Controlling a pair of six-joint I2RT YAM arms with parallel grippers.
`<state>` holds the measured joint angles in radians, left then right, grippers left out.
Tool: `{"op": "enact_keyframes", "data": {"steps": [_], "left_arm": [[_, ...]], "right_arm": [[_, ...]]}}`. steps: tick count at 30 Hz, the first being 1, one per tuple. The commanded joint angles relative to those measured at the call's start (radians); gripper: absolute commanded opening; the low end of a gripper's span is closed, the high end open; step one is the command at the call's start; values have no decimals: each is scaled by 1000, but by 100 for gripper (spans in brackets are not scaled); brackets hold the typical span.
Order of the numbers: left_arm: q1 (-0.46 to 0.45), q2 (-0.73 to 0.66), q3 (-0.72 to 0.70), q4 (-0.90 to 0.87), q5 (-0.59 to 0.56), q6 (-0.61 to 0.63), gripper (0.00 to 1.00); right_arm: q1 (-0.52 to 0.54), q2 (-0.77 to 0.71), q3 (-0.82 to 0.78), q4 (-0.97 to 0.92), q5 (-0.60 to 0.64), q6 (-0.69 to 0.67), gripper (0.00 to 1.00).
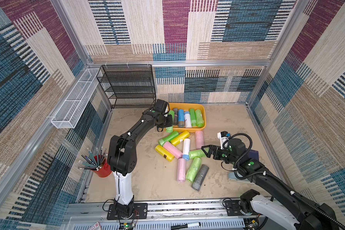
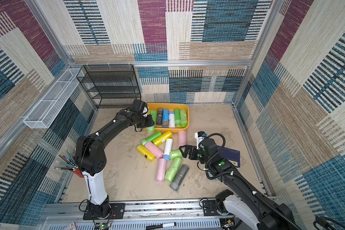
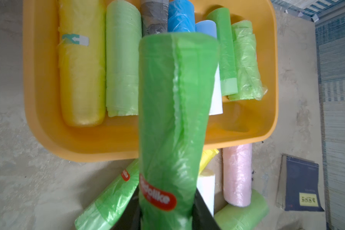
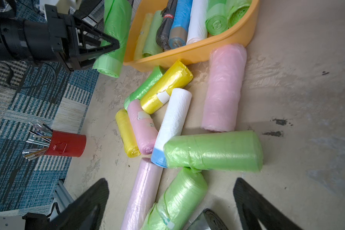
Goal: Put the roll of trash bags into the storage box
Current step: Place the roll of trash bags in the storage box.
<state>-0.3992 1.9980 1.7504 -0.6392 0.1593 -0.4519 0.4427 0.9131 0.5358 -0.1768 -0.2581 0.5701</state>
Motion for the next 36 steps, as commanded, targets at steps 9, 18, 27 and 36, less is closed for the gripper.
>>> {"op": "enact_keyframes", "data": {"steps": [9, 18, 27, 36], "left_arm": [[4, 197, 263, -133, -81, 101, 0], [37, 318, 406, -174, -69, 132, 0], [72, 412, 524, -198, -85, 159, 0], [100, 495, 645, -211, -56, 157, 11]], "right_arm": [[-5, 13, 1, 24, 14, -31, 99], [-7, 47, -2, 31, 20, -46, 99], [-9, 84, -16, 62, 26, -29, 99], [-10, 136, -15, 86, 20, -19, 99]]}}
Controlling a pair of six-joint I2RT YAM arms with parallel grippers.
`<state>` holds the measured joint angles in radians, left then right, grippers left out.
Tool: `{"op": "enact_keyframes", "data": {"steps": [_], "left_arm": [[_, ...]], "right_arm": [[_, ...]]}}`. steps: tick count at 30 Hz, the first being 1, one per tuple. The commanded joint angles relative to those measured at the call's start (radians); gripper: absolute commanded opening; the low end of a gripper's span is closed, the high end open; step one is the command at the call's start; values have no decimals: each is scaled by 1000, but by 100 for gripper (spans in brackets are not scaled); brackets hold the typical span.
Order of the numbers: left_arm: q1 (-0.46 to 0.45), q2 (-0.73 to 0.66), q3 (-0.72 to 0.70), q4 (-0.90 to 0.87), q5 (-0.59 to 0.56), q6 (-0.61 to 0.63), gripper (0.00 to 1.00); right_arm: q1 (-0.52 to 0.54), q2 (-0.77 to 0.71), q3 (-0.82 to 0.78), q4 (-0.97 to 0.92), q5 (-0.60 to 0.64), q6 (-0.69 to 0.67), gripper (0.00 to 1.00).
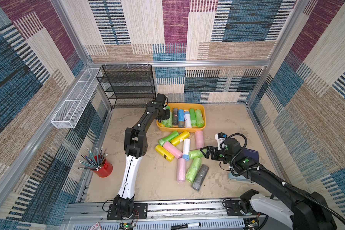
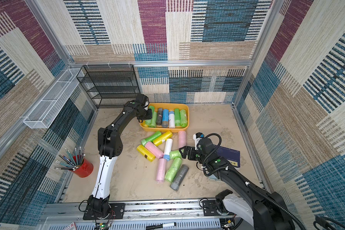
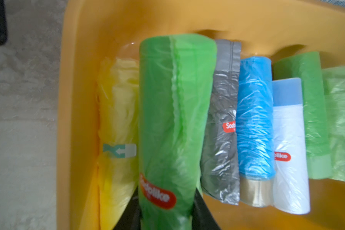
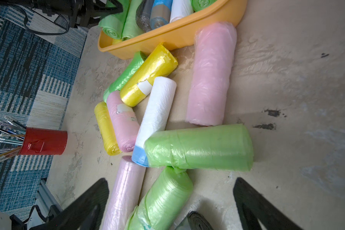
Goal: Put the roll of trash bags into the storage box
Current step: Place the roll of trash bags in the storage box.
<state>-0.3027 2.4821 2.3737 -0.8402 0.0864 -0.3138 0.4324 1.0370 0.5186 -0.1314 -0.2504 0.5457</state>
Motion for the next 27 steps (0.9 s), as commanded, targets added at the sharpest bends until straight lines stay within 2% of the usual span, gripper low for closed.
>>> {"op": "enact_keyframes", "data": {"steps": [1, 3, 9, 12, 17, 20, 23, 24, 26, 27], "left_arm": [[5, 12, 24, -10, 18, 20, 21], [5, 10, 23, -11, 25, 23, 30], [4, -48, -25, -10, 66, 6, 36], [3, -86, -50, -10, 88, 4, 46], [1, -143, -102, -11, 98, 7, 53], [0, -172, -130, -11, 91, 6, 78], [-1, -212, -169, -10, 108, -9, 79], [-5, -227, -183, -10, 111, -13, 83], [-14, -255, -205, -10, 112, -19, 99], [-20, -274, -220, -10, 109, -21, 98]], "right_arm": [[0, 19, 3, 42, 13, 7, 99], [0, 30, 6, 41, 9, 11, 99], [0, 54, 21, 35, 0, 20, 99], [0, 49, 25, 41, -8, 20, 99], [0, 23, 17, 56, -50, 33, 99], [0, -4, 5, 53, -56, 44, 99], [-1, -40, -12, 50, -72, 45, 99], [-1, -51, -16, 46, -79, 49, 99], [0, -78, -25, 38, -89, 57, 99], [-1, -93, -31, 36, -95, 62, 99]]}}
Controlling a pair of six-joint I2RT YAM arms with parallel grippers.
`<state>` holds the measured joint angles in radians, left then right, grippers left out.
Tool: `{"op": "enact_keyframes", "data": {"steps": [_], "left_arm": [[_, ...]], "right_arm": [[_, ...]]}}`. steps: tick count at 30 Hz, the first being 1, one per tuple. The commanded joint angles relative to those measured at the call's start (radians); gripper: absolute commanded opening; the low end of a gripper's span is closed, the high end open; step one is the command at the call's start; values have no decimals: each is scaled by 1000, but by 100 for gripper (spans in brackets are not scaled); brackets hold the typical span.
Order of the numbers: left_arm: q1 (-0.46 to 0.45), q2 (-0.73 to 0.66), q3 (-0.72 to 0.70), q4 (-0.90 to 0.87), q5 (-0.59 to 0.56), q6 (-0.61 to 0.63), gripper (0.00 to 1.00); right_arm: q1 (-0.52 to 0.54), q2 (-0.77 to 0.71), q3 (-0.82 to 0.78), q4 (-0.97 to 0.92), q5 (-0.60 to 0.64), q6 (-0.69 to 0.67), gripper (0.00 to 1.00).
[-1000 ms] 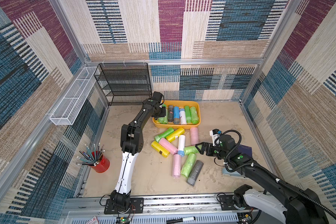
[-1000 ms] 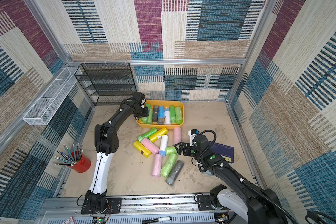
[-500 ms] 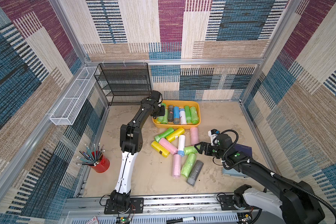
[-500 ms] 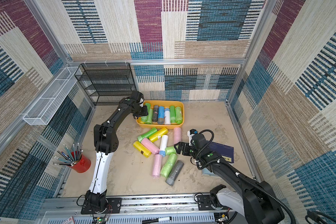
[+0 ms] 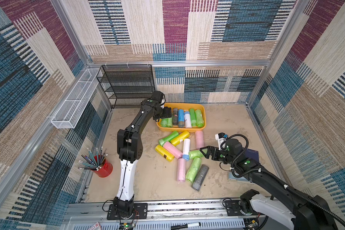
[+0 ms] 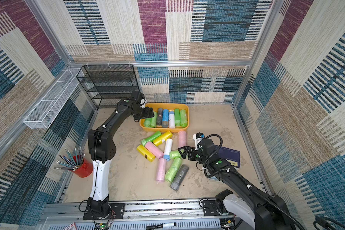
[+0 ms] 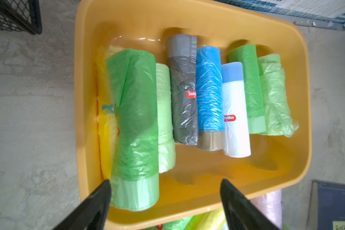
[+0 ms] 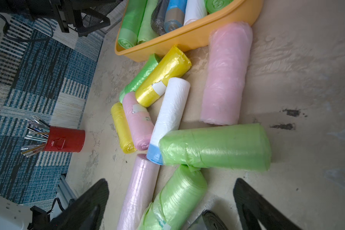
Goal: Put the roll of trash bags into the storage box
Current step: Place the roll of trash bags in the storage box.
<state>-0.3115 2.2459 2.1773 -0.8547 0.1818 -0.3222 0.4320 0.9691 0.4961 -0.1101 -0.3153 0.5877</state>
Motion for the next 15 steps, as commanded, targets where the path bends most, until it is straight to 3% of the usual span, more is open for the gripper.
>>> {"op": "enact_keyframes", "data": {"steps": [1, 7, 15], "left_arm": [[-17, -56, -40, 4, 12, -13, 98], [-83, -231, -223, 19, 12, -40, 99], [-236, -618, -692, 242, -79, -103, 99]], "right_arm": [[1, -41, -13, 14, -35, 26, 99], [0, -92, -40, -11, -39, 45, 99], [1, -184, -73, -40, -28, 56, 99]]}}
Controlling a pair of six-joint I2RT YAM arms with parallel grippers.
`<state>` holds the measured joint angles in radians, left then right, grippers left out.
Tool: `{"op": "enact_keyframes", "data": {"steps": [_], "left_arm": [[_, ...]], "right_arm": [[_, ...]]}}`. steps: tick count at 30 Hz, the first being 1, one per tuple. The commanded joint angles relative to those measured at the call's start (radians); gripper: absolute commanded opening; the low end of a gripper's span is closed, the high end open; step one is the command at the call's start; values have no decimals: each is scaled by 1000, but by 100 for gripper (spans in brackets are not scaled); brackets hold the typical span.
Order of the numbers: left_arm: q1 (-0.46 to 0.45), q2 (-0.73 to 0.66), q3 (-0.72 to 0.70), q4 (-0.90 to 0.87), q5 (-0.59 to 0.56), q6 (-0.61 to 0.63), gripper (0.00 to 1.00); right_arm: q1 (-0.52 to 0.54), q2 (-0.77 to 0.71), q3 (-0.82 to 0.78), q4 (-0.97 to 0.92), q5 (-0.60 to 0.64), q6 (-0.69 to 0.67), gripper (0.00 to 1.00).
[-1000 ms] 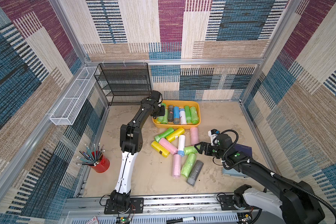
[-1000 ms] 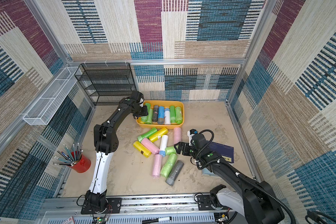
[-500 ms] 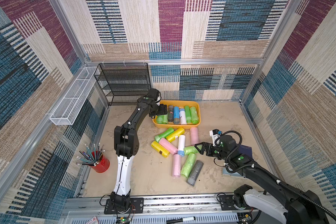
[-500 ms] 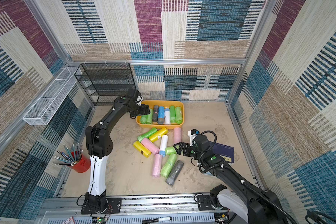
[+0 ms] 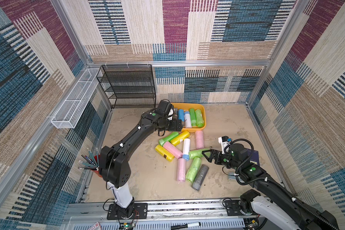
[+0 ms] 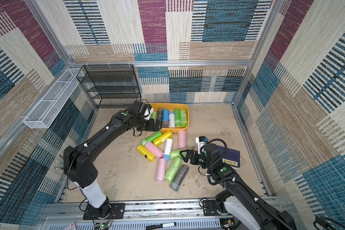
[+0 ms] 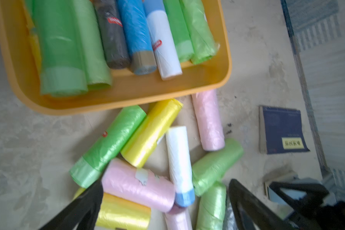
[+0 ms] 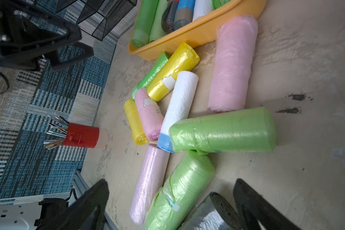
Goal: Put the roll of trash bags into the storage box
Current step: Place the roll of trash bags in the storage box, then adjust the roll of trash bags at the center of the board.
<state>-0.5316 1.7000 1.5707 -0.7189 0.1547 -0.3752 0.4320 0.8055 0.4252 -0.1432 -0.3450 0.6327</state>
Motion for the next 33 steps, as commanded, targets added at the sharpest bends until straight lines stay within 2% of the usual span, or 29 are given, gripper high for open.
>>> {"op": "enact_keyframes", "data": {"steps": [1, 13, 18, 24, 33], "left_arm": [[-23, -111, -133, 125, -54, -62, 98], [-50, -497, -580, 255, -93, -183, 99], [-50, -631, -713, 290, -117, -226, 99], [-50, -688, -776, 295, -118, -250, 99], [-50, -692, -834, 331, -105, -241, 98]], "right_arm": [[1, -31, -2, -15, 1, 8, 99], [1, -75, -53, -23, -63, 50, 99], [1, -70, -95, 18, -95, 80, 99], [0, -62, -99, -8, -87, 95, 99], [0, -127, -146, -66, -43, 149, 99]]}}
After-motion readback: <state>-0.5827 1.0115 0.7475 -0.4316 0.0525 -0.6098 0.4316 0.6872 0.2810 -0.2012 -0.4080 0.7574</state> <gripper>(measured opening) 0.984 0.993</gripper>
